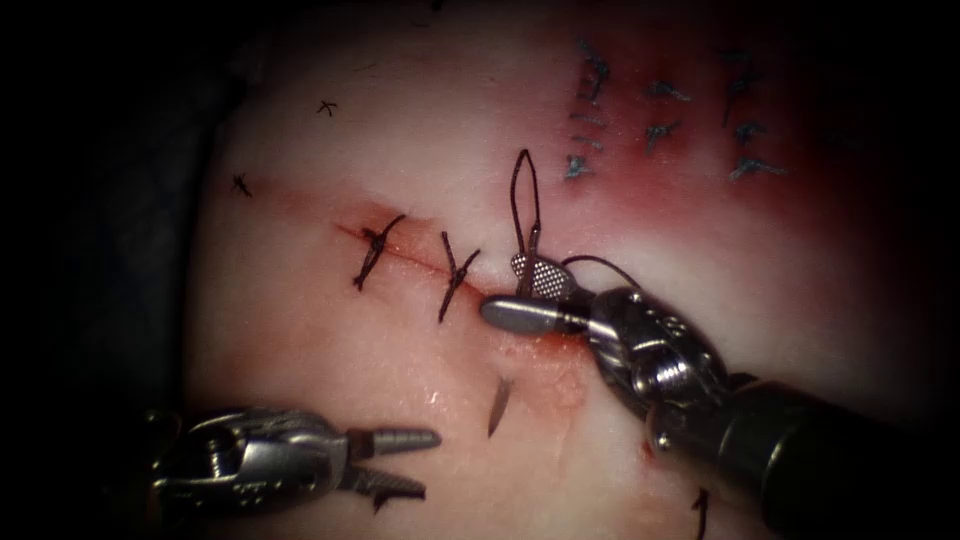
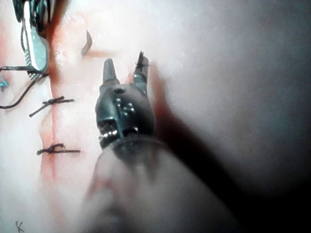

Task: Wound Closure
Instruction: Throw the needle through the bottom half of the incision, then grasp the needle with the left tool and pull it through the cut.

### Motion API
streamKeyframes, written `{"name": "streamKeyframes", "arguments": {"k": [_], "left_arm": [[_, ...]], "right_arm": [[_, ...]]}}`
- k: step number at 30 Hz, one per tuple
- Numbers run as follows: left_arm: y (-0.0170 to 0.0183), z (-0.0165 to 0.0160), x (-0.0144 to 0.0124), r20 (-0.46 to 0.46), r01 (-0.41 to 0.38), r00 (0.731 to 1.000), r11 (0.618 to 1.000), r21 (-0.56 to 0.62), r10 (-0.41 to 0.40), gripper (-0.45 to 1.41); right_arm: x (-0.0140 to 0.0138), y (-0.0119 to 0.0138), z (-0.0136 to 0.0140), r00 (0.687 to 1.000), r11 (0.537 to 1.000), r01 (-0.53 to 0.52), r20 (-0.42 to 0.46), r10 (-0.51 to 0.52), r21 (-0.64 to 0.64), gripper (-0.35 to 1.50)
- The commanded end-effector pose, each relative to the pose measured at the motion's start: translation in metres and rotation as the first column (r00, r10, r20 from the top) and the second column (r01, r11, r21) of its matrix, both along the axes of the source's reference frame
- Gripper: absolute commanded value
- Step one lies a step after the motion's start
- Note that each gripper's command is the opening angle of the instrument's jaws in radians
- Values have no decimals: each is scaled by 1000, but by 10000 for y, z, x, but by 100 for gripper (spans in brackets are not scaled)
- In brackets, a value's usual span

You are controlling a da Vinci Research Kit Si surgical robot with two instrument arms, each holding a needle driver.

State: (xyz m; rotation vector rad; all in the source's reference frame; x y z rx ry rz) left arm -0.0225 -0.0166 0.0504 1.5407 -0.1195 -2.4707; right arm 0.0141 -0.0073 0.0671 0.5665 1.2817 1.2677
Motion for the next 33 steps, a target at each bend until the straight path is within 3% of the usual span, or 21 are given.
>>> {"name": "streamKeyframes", "arguments": {"k": [1,6,17,28,33], "left_arm": [[6,6,-8,15,3,1000,1000,-9,-3,53],[19,7,-19,55,15,998,999,-38,-13,70],[47,7,-18,107,65,992,997,-42,-60,72],[53,23,-42,115,69,991,996,-58,-62,63],[55,25,-47,156,65,986,998,-11,-62,47]], "right_arm": [[-1,7,3,1000,1000,7,1,-7,-5,133],[-11,13,1,1000,1000,19,7,-19,-19,138],[-28,4,3,999,999,32,6,-32,-27,133],[-43,-3,1,999,999,29,21,-28,-29,131],[-47,-6,-1,999,999,27,27,-26,-29,130]]}}
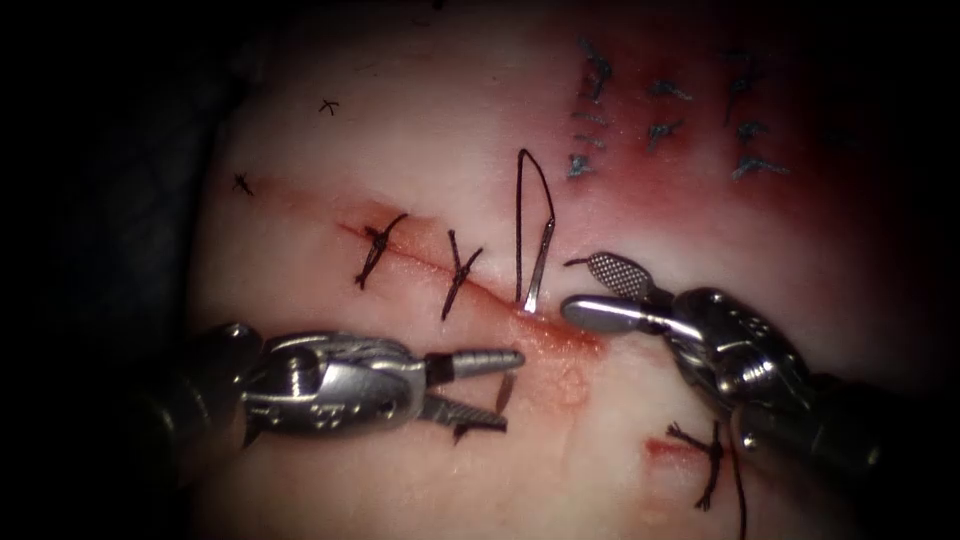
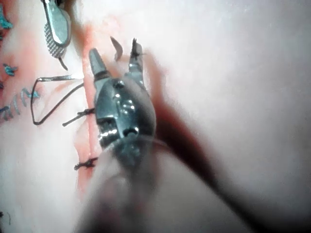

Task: Wound Closure
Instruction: Grasp the needle with the left tool and pull it through the cut.

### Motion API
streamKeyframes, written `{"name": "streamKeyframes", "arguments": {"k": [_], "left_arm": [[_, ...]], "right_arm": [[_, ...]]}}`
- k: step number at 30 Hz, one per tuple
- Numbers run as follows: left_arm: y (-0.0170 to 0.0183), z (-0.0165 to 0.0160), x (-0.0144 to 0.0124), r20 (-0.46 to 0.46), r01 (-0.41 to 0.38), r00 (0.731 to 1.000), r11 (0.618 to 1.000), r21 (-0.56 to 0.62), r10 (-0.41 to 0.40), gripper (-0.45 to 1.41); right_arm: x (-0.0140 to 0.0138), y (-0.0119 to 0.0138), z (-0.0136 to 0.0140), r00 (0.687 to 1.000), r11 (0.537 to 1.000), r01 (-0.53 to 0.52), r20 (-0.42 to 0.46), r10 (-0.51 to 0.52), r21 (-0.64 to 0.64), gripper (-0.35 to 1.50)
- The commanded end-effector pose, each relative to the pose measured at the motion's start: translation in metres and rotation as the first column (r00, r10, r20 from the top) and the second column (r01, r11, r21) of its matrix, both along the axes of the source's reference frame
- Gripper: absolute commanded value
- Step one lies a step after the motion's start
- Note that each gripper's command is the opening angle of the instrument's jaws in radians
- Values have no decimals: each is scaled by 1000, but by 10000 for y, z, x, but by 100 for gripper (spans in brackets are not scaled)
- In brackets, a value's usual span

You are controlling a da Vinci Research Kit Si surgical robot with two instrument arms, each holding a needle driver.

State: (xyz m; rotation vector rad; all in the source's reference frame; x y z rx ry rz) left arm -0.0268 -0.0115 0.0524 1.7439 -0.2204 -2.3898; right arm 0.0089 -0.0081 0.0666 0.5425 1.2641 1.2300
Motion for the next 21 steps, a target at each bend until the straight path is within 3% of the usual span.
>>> {"name": "streamKeyframes", "arguments": {"k": [1,2,5,8,10,15,18,21], "left_arm": [[4,5,-6,12,-3,1000,1000,12,3,38],[5,6,-7,20,-1,1000,999,33,1,22],[5,8,-12,45,3,999,995,97,-7,-1],[3,8,-15,118,-45,993,983,176,24,-35],[2,7,-16,131,-88,990,971,222,60,-35],[-2,4,-13,168,-185,976,936,300,140,-35],[-5,1,-9,190,-235,966,900,368,174,-35],[-9,-4,-6,219,-294,952,835,465,213,-35]], "right_arm": [[4,1,5,1000,1000,0,0,0,-1,130],[4,0,4,1000,1000,0,0,0,-1,130],[5,-1,3,1000,1000,0,0,0,-1,126],[5,0,3,1000,1000,-1,1,1,0,126],[5,0,3,1000,1000,-3,-1,3,-13,125],[2,2,2,1000,995,-9,-1,9,-102,94],[3,2,1,1000,991,2,11,-1,-132,91],[4,3,0,998,973,39,53,-27,-229,94]]}}
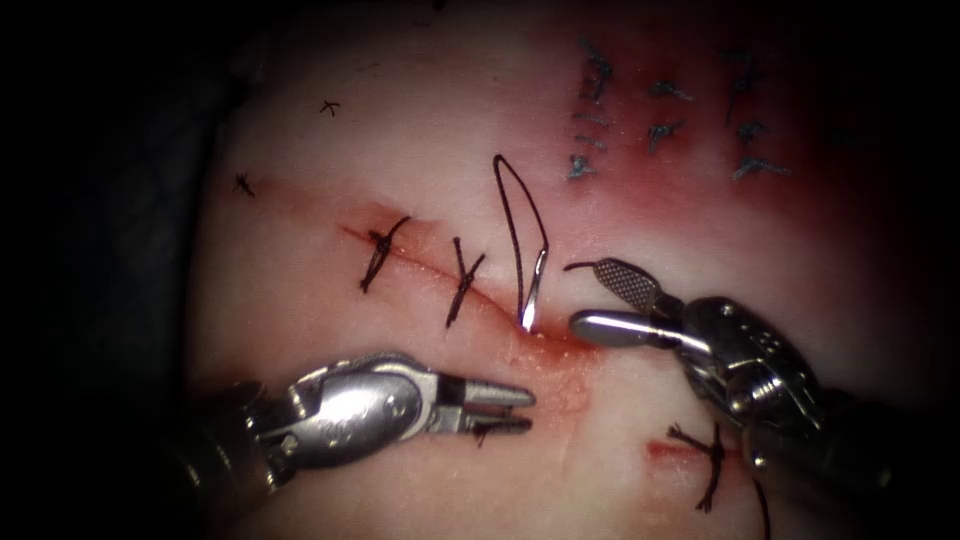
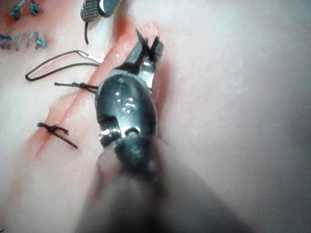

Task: Wound Closure
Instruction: Grasp the needle with the left tool and pull it through the cut.

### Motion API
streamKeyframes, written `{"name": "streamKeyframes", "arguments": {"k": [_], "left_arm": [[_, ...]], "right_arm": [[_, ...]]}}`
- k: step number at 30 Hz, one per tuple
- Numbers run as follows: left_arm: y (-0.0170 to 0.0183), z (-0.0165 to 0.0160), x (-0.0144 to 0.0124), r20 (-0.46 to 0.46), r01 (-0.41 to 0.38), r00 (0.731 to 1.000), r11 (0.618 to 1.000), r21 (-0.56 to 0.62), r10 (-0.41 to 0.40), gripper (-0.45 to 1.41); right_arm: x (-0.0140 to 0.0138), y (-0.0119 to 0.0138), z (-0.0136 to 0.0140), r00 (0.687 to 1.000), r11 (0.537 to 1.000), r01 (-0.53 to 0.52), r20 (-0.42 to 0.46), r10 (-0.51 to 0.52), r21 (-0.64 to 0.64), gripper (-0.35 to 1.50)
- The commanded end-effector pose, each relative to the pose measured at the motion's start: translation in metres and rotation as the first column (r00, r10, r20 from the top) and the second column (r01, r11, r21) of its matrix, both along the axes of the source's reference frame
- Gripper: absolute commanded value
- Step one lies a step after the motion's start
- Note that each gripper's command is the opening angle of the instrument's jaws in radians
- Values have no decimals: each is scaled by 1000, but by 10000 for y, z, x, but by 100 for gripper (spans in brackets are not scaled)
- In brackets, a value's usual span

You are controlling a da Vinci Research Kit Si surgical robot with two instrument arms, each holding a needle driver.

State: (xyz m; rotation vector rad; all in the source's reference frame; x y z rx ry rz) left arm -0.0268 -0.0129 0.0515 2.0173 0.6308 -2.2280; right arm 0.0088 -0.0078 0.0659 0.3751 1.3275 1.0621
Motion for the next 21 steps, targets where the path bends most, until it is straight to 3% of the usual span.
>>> {"name": "streamKeyframes", "arguments": {"k": [1,7,10,14,21], "left_arm": [[3,3,-5,-6,-19,1000,999,27,19,-35],[-8,-14,0,-12,-134,990,971,197,139,-35],[-15,-21,2,-29,-166,983,943,289,182,-35],[-22,-29,8,-62,-205,963,863,462,262,-35],[-24,-44,17,-74,-205,948,774,599,308,-35]], "right_arm": [[5,1,7,999,998,30,32,-29,-47,94],[7,4,5,974,964,218,100,-204,-150,88],[8,-2,2,968,949,242,121,-221,-201,84],[13,-9,-5,966,941,249,124,-226,-229,91],[24,-20,-15,961,921,268,147,-235,-283,113]]}}
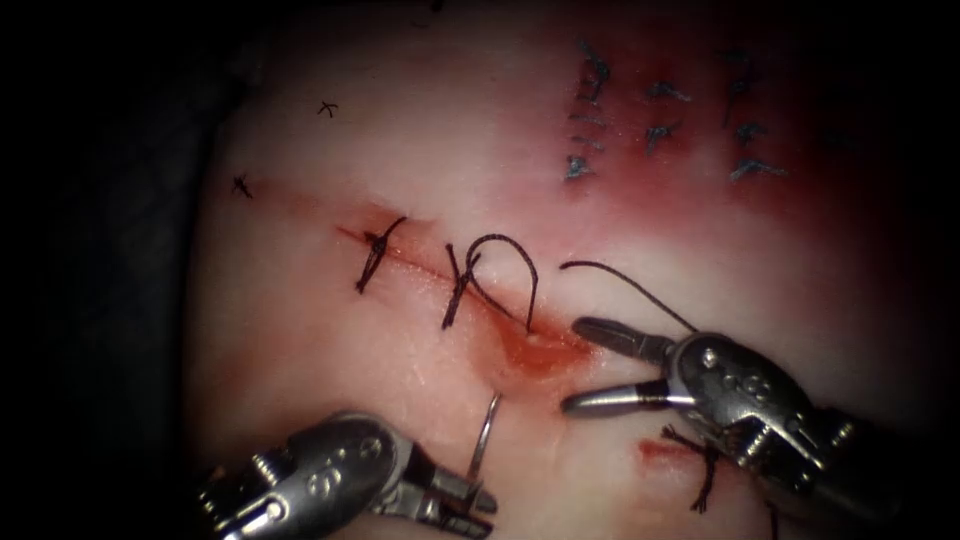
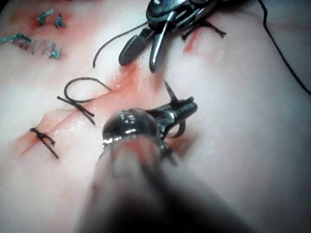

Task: Wound Closure
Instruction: Grasp the needle with the left tool and pull it through the cut.

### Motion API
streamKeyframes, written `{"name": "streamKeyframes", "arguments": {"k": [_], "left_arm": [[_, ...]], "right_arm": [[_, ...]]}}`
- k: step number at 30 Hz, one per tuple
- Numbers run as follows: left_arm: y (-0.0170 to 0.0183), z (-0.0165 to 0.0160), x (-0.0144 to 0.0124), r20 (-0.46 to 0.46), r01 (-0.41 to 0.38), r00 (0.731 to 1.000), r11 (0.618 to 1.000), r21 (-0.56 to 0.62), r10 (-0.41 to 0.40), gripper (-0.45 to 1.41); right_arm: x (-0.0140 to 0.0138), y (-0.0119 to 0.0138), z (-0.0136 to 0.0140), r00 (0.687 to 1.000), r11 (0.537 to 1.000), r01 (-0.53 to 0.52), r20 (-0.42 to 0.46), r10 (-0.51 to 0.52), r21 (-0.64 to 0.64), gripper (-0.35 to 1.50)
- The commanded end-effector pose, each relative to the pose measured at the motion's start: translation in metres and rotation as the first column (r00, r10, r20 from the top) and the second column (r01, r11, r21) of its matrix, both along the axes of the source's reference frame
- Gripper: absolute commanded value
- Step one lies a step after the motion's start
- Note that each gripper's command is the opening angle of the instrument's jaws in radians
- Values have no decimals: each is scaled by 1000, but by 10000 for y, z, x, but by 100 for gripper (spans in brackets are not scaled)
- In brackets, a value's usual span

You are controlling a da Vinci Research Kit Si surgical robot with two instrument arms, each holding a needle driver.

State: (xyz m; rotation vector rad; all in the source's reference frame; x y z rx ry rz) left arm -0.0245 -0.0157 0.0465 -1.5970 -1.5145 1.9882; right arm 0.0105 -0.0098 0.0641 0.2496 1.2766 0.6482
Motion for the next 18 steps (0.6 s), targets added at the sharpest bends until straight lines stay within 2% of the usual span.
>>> {"name": "streamKeyframes", "arguments": {"k": [1,3,5,8,12,18], "left_arm": [[4,2,-3,-7,-4,1000,1000,19,5,-35],[2,-9,3,-29,-19,999,997,73,21,-35],[-1,-24,12,0,-37,999,995,94,37,-35],[-4,-46,24,27,18,999,994,105,-21,-35],[-4,-79,42,124,72,990,997,7,-72,-35],[-9,-113,53,202,101,976,988,-117,-76,-35]], "right_arm": [[10,-2,1,1000,1000,9,3,-9,-27,113],[13,-5,-3,1000,998,21,10,-20,-64,114],[19,-8,-9,999,994,33,17,-31,-100,118],[31,-13,-17,999,988,50,20,-48,-147,125],[46,-13,-18,998,975,65,39,-58,-211,125],[62,-12,-7,989,958,125,106,-101,-257,121]]}}
